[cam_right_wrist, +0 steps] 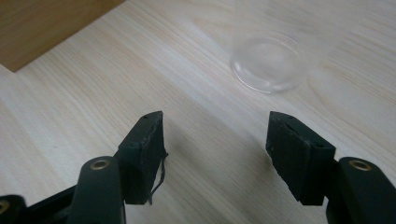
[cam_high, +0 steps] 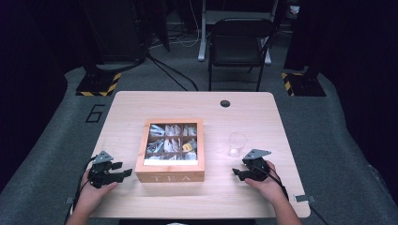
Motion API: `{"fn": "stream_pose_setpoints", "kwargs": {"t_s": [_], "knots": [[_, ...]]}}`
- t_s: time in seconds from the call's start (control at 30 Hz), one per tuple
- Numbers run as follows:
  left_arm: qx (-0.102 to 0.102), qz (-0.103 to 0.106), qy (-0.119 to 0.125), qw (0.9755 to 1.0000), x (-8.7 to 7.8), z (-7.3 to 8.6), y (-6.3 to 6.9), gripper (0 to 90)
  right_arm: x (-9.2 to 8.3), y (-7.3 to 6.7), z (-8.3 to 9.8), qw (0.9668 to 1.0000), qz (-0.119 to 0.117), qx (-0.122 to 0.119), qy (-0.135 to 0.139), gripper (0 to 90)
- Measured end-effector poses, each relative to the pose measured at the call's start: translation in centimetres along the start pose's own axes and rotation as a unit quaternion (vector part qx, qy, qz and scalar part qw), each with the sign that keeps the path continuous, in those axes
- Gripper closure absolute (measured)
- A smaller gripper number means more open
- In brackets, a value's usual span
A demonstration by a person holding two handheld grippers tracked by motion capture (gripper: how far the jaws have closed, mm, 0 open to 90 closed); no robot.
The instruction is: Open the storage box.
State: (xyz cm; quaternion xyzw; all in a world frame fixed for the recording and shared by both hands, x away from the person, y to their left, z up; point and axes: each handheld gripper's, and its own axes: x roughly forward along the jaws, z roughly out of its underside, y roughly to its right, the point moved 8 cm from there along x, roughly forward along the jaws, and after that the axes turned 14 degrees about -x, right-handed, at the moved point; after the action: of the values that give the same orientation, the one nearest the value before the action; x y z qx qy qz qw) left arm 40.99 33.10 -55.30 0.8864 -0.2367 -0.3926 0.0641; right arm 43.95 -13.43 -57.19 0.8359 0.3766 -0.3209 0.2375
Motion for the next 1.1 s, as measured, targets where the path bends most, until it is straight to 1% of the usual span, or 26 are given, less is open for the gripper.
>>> {"fn": "stream_pose_setpoints", "kwargs": {"t_s": [0.07,0.1,0.13,0.17,0.2,0.23,0.27,0.33,0.4,0.43,0.47,0.5,0.53,0.57,0.63,0.67,0.7,0.73,0.8,0.83,0.87,0.93,1.0,1.03,1.07,1.1], "knots": [[0.004,0.004,0.004,1.0000,-0.2,-0.1,0.1,38.7,-0.1,-0.1,-0.3,1.0000,-0.002,-0.001,0.004,36.8],[0.006,0.009,0.015,0.9998,-0.9,-0.3,0.4,38.6,-0.4,-0.4,-0.6,1.0000,-0.005,0.001,0.008,37.4],[0.009,0.015,0.018,0.9997,-1.2,-0.5,0.6,38.4,-0.5,-0.6,-0.9,0.9999,-0.010,-0.001,0.011,37.7],[0.008,0.017,0.019,0.9996,-1.4,-0.5,0.7,38.1,-0.6,-0.9,-1.1,0.9998,-0.015,0.000,0.012,37.8],[0.012,0.017,0.021,0.9996,-1.5,-0.6,0.8,37.8,-0.7,-1.1,-1.2,0.9997,-0.019,0.002,0.014,37.9],[0.011,0.018,0.022,0.9995,-1.6,-0.7,0.9,37.6,-0.9,-1.2,-1.4,0.9996,-0.023,-0.004,0.015,38.0],[0.015,0.019,0.020,0.9995,-1.7,-0.7,1.0,37.5,-1.0,-1.3,-1.6,0.9996,-0.020,-0.005,0.019,38.0],[0.018,0.020,0.020,0.9994,-1.9,-0.8,1.2,37.5,-1.2,-1.6,-2.1,0.9992,-0.027,-0.006,0.028,37.9],[0.017,0.018,0.023,0.9994,-1.9,-0.9,1.4,37.5,-1.5,-1.8,-2.4,0.9991,-0.029,-0.001,0.031,37.8],[0.019,0.018,0.017,0.9995,-2.0,-0.9,1.4,37.5,-1.5,-1.8,-2.4,0.9991,-0.029,-0.001,0.031,37.8],[0.018,0.011,0.023,0.9995,-2.1,-1.0,1.5,36.4,-1.5,-2.1,-2.7,0.9989,-0.032,-0.006,0.034,37.9],[0.019,0.014,0.017,0.9996,-2.3,-0.9,1.7,35.9,-1.6,-2.2,-2.7,0.9989,-0.034,-0.008,0.032,37.9],[0.020,0.014,0.022,0.9995,-2.4,-0.9,1.9,35.9,-1.6,-2.4,-2.9,0.9987,-0.037,-0.007,0.035,37.9],[0.024,0.017,0.017,0.9994,-2.6,-0.8,2.0,36.0,-1.6,-2.6,-3.0,0.9985,-0.040,-0.008,0.036,38.2],[0.027,0.024,0.019,0.9992,-2.9,-0.8,2.4,36.0,-1.7,-2.9,-3.1,0.9983,-0.046,-0.012,0.034,38.3],[0.033,0.025,0.018,0.9990,-3.0,-0.7,2.6,35.9,-1.8,-3.0,-3.2,0.9982,-0.045,-0.016,0.035,38.2],[0.033,0.027,0.020,0.9989,-3.1,-0.7,2.8,35.9,-1.8,-3.2,-3.4,0.9982,-0.043,-0.012,0.040,38.1],[0.035,0.030,0.022,0.9987,-3.0,-0.7,3.0,35.9,-1.8,-3.3,-3.5,0.9979,-0.047,-0.017,0.041,37.6],[0.043,0.039,0.009,0.9983,-3.1,-0.5,3.5,36.4,-1.9,-3.5,-3.7,0.9978,-0.046,-0.017,0.045,36.7],[0.043,0.039,0.009,0.9983,-3.1,-0.5,3.5,36.5,-1.9,-3.5,-3.7,0.9978,-0.046,-0.017,0.045,36.7],[0.047,0.044,0.011,0.9979,-2.9,-0.5,3.8,36.7,-1.9,-3.7,-4.1,0.9974,-0.047,-0.018,0.051,36.4],[0.047,0.047,0.010,0.9977,-2.8,-0.5,4.0,36.8,-1.9,-3.9,-4.2,0.9973,-0.048,-0.016,0.053,36.4],[0.050,0.049,0.003,0.9975,-2.7,-0.3,4.2,37.8,-1.9,-4.2,-4.5,0.9966,-0.052,-0.024,0.058,36.2],[0.053,0.047,0.004,0.9975,-2.7,-0.3,4.1,38.8,-1.9,-4.3,-4.6,0.9966,-0.053,-0.024,0.057,36.1],[0.050,0.049,0.006,0.9976,-2.7,-0.3,4.2,38.7,-1.8,-4.7,-4.7,0.9962,-0.058,-0.028,0.058,36.2],[0.050,0.059,0.007,0.9969,-2.9,-0.2,4.4,38.7,-1.8,-4.8,-4.7,0.9962,-0.060,-0.027,0.057,36.1]]}}
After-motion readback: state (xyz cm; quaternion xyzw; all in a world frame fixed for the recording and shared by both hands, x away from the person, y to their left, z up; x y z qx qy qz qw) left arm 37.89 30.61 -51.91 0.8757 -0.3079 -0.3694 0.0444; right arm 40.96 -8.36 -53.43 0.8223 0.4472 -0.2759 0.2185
